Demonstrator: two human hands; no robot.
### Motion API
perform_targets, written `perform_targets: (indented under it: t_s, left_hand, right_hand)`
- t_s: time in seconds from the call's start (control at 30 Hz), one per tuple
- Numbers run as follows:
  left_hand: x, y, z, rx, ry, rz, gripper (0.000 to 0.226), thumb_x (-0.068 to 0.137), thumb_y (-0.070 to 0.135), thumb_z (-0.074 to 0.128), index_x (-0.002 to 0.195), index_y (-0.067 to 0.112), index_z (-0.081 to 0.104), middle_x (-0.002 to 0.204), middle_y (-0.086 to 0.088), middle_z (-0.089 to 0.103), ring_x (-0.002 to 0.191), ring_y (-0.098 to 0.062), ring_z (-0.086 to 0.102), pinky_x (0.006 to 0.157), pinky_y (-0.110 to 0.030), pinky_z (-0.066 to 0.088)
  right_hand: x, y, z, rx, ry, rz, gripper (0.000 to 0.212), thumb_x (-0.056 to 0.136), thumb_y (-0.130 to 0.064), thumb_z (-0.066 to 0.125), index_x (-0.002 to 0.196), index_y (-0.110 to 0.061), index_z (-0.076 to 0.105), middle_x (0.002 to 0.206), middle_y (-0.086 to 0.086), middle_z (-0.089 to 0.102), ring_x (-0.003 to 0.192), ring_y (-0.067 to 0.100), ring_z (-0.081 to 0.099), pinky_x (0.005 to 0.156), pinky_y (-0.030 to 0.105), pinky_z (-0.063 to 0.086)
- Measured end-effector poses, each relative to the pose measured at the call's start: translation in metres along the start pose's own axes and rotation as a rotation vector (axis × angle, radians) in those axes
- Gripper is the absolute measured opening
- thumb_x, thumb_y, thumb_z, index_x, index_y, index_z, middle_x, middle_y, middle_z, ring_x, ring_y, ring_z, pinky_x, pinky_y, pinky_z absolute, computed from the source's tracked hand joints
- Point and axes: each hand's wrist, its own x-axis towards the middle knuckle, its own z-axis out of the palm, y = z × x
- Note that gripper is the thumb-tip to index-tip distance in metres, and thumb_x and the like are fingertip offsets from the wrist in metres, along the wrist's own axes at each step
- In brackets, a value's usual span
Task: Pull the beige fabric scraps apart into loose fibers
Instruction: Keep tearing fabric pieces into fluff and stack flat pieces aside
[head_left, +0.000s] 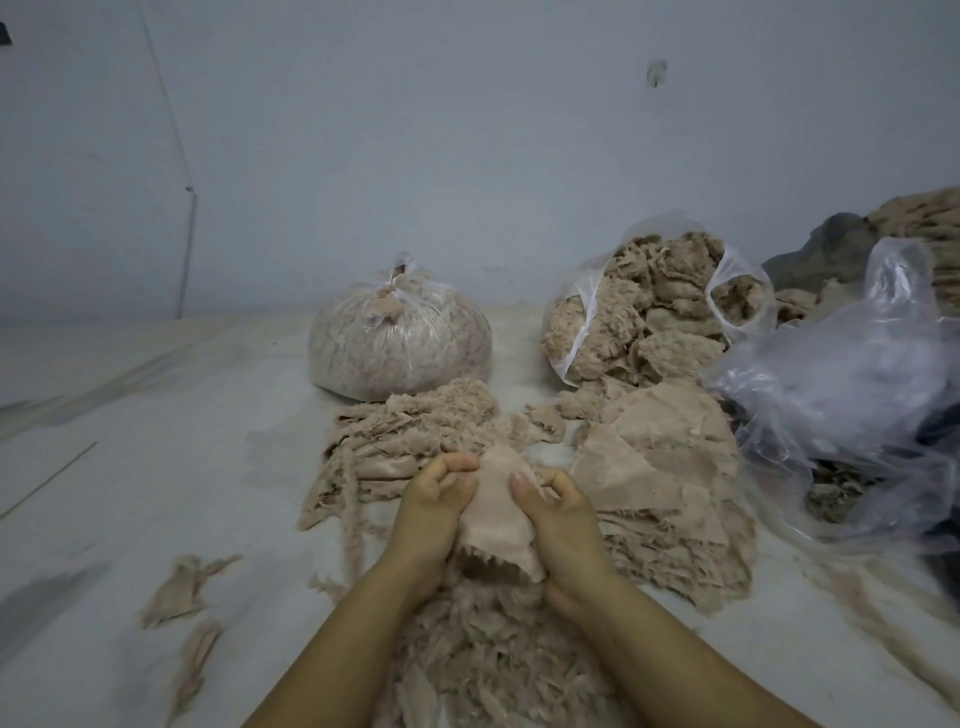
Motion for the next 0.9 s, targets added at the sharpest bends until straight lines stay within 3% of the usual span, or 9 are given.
perform_targets:
  t_s: [0.1,0.23,0.3,0.43,0.5,0.6,0.73,0.8,0.9]
  left_hand:
    - [0.002,-0.001,0.002,0.072,0.066,0.024,0.024,0.095,0.002,0.048,0.097,0.018,0.065,0.093,0.002,0.071,0.076,-0.005,0.068,0.063,-0.018,0.053]
    - [0.008,-0.004,-0.001,0.203,0.183,0.012,0.022,0.097,0.003,0.045,0.106,0.011,0.064,0.106,-0.001,0.066,0.096,-0.013,0.062,0.068,-0.01,0.047]
    - [0.008,-0.005,-0.005,0.297,0.178,0.029,0.021,0.098,0.01,0.046,0.091,0.014,0.066,0.095,0.0,0.068,0.091,-0.015,0.061,0.063,-0.008,0.046]
    - [0.001,0.0,0.002,0.447,-0.059,0.102,0.035,0.1,0.036,0.041,0.078,0.026,0.066,0.076,0.013,0.07,0.073,0.002,0.063,0.066,-0.016,0.049]
    - [0.003,-0.003,0.006,0.628,-0.107,0.204,0.042,0.098,0.032,0.045,0.057,0.024,0.05,0.054,0.012,0.054,0.054,-0.001,0.049,0.057,-0.026,0.04]
    - [0.01,-0.008,0.0,0.709,0.067,0.27,0.045,0.096,0.031,0.051,0.055,0.018,0.035,0.053,0.004,0.035,0.052,-0.012,0.034,0.055,-0.031,0.027]
    - [0.014,-0.014,-0.026,0.698,0.166,0.239,0.045,0.096,0.03,0.052,0.053,0.02,0.039,0.05,0.006,0.04,0.053,-0.012,0.04,0.057,-0.03,0.031]
    - [0.012,-0.014,-0.031,0.711,0.153,0.23,0.044,0.096,0.034,0.051,0.056,0.016,0.043,0.051,0.007,0.041,0.052,-0.011,0.041,0.056,-0.03,0.033]
    - [0.008,-0.008,-0.029,0.599,-0.102,0.143,0.051,0.086,0.051,0.049,0.073,0.002,0.055,0.059,0.004,0.049,0.053,-0.008,0.045,0.052,-0.018,0.036]
  right_hand:
    - [0.0,0.002,0.0,-0.104,0.065,-0.06,0.017,0.091,-0.014,0.063,0.075,-0.01,0.059,0.07,0.009,0.066,0.059,0.016,0.061,0.052,0.024,0.049]
    - [0.0,-0.002,-0.009,-0.204,0.099,-0.148,0.018,0.091,-0.019,0.063,0.074,-0.015,0.067,0.071,0.006,0.064,0.065,0.019,0.055,0.064,0.03,0.044]
    - [0.0,-0.004,-0.014,-0.247,0.067,-0.172,0.019,0.091,-0.022,0.063,0.075,-0.015,0.07,0.069,0.003,0.065,0.065,0.018,0.056,0.063,0.03,0.044]
    - [0.004,-0.011,-0.015,-0.263,-0.009,-0.222,0.018,0.092,-0.021,0.062,0.077,-0.017,0.072,0.077,0.01,0.069,0.073,0.024,0.061,0.071,0.037,0.048]
    - [0.009,-0.014,-0.016,-0.32,0.037,-0.276,0.017,0.091,-0.021,0.063,0.077,-0.019,0.072,0.075,0.003,0.07,0.073,0.018,0.061,0.07,0.035,0.048]
    - [0.012,-0.017,-0.022,-0.321,0.116,-0.295,0.023,0.091,-0.021,0.063,0.073,-0.029,0.074,0.07,-0.005,0.071,0.065,0.009,0.061,0.061,0.027,0.049]
    - [0.025,-0.04,-0.044,-0.287,0.219,-0.253,0.021,0.089,-0.023,0.067,0.07,-0.024,0.074,0.074,0.0,0.072,0.074,0.02,0.064,0.072,0.035,0.052]
    - [0.035,-0.057,-0.058,-0.466,0.205,-0.249,0.017,0.09,-0.027,0.065,0.077,-0.02,0.073,0.082,0.001,0.073,0.08,0.024,0.065,0.074,0.033,0.052]
    - [0.04,-0.073,-0.071,-1.209,0.329,-0.332,0.025,0.093,-0.04,0.054,0.108,-0.022,0.064,0.107,0.0,0.065,0.097,0.021,0.059,0.083,0.031,0.046]
